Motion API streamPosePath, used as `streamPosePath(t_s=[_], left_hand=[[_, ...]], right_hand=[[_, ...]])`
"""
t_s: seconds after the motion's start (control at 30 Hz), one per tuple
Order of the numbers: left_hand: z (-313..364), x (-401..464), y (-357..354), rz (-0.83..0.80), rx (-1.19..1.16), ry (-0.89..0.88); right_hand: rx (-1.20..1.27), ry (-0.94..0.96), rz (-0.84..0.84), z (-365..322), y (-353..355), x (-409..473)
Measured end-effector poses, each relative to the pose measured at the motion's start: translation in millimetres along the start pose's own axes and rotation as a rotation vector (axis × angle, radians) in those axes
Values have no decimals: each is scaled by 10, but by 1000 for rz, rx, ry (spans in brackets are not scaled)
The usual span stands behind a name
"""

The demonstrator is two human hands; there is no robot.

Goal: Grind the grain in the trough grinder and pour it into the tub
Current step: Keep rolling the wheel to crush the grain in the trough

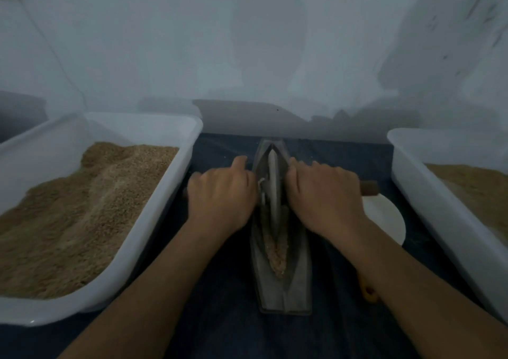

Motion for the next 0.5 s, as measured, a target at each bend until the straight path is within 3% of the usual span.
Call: streamPosePath(t_s=[0.1,0.23,0.33,0.43,0.5], left_hand=[[-179,586,-257,-113,-167,180],[-248,708,-362,-200,-205,209],[-90,205,-117,-51,-53,75],[34,-434,186,100,-168,15],[51,-687,281,184,-190,5]], right_hand=[[58,-139,-114,197,-260,567],[40,-124,-116,152,-271,683],[37,-33,-45,59,-96,166],[179,36,-69,40,49,-381],[190,41,0,46,145,-614]])
Point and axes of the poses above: each hand's wrist, its own x-axis towards the middle knuckle, its own y-axis out of the back of the hand, z = x × y, the point moved 9 cm from there along x, towards the middle knuckle, and after that the axes turned 6 degrees about -z, right-handed, at the moved point
